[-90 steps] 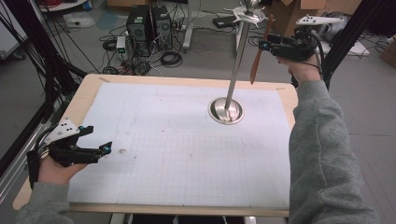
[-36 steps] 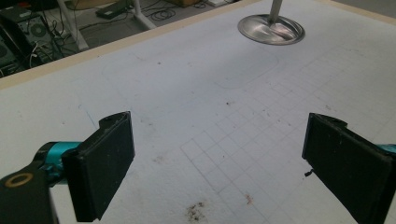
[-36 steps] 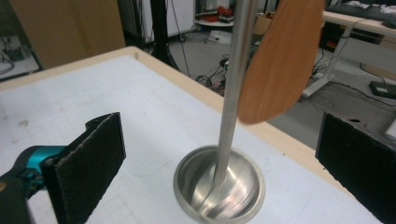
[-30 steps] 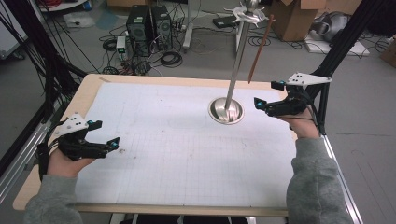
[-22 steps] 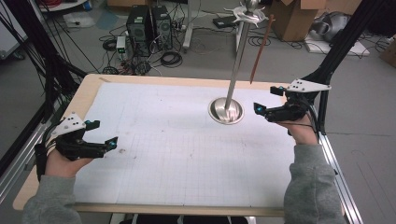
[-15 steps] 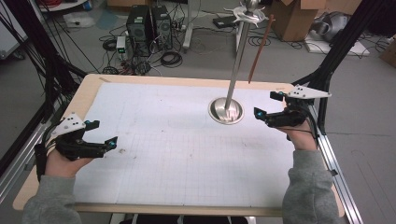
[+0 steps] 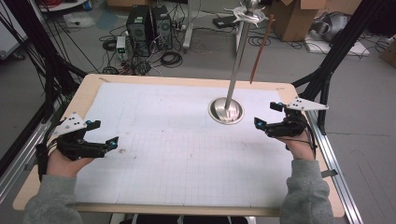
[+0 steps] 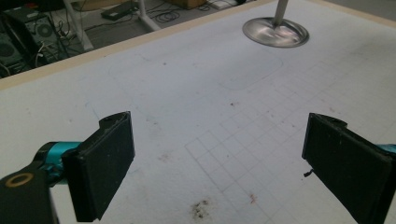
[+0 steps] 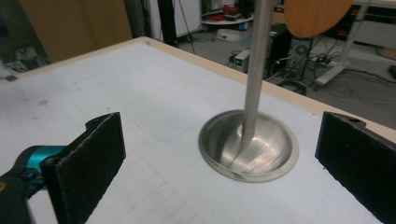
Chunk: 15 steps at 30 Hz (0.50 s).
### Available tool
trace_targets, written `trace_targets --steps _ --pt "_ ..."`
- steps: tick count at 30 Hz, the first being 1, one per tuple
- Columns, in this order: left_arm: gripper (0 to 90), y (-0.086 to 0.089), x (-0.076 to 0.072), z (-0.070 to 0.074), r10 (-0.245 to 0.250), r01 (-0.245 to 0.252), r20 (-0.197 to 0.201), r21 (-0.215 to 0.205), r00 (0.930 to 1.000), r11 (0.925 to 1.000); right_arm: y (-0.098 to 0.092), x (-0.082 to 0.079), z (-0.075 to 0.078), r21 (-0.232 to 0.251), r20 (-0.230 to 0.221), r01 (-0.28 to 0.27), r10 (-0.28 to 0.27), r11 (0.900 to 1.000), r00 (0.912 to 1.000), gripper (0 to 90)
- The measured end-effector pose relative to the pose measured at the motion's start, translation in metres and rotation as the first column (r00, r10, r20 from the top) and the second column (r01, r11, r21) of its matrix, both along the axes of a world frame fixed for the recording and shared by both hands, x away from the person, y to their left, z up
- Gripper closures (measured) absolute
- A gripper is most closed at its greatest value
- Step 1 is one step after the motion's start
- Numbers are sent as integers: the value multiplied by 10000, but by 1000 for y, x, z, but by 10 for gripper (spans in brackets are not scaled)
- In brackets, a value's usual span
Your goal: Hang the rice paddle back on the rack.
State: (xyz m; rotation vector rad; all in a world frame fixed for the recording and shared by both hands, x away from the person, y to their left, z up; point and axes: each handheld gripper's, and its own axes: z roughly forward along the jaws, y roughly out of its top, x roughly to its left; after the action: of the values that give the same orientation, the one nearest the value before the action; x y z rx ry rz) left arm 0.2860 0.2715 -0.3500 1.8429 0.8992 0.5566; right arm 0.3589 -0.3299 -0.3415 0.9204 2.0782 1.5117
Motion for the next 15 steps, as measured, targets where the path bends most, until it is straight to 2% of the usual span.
trace_targets --steps 5,11,15 --pt "98 0 1 -1 -19 19 -18 58 10000 10000 -3 -2 -10 109 -146 99 -97 9999 9998 4" --pt "97 0 1 -1 8 -8 -33 35 10000 10000 -5 -9 -20 255 -76 127 -125 9996 9999 3" --pt "98 -2 1 -2 -27 28 -51 127 10000 9999 -1 -11 -22 -55 -301 73 -75 10000 9995 3"
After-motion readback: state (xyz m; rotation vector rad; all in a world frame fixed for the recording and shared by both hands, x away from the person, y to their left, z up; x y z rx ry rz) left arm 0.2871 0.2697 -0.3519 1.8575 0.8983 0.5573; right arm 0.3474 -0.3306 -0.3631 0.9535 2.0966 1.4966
